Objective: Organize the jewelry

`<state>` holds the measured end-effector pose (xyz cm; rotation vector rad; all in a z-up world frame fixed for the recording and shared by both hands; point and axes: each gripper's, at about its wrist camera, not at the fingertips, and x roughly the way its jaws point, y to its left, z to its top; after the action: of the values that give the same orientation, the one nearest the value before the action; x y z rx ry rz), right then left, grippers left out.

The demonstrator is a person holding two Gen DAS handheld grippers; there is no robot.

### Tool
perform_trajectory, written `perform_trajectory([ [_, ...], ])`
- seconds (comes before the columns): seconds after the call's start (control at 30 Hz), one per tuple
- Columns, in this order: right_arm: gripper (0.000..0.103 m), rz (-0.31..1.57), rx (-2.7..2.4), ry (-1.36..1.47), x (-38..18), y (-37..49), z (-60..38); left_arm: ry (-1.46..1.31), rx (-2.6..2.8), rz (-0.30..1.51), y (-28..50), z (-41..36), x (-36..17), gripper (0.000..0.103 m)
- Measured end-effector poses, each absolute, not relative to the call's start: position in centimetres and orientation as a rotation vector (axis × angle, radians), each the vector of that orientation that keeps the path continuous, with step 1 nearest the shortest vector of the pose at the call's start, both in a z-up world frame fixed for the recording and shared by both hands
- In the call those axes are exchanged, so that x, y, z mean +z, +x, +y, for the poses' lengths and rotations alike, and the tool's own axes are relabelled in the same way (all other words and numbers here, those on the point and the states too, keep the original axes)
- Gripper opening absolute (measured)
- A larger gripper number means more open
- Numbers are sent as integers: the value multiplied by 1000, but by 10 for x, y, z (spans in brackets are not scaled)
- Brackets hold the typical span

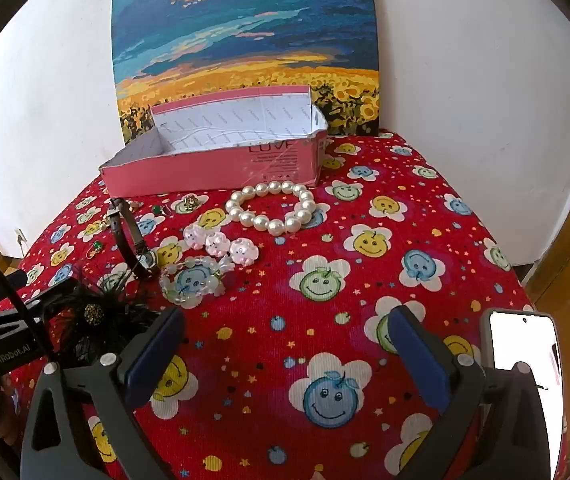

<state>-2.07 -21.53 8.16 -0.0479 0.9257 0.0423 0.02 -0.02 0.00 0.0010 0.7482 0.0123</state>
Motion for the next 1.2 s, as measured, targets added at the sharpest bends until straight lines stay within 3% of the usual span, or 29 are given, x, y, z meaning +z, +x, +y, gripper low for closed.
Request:
perform_trajectory([
  [1.2,103,934,59,-70,79,-22,-211,-9,3,759,0,-1,-3,95],
])
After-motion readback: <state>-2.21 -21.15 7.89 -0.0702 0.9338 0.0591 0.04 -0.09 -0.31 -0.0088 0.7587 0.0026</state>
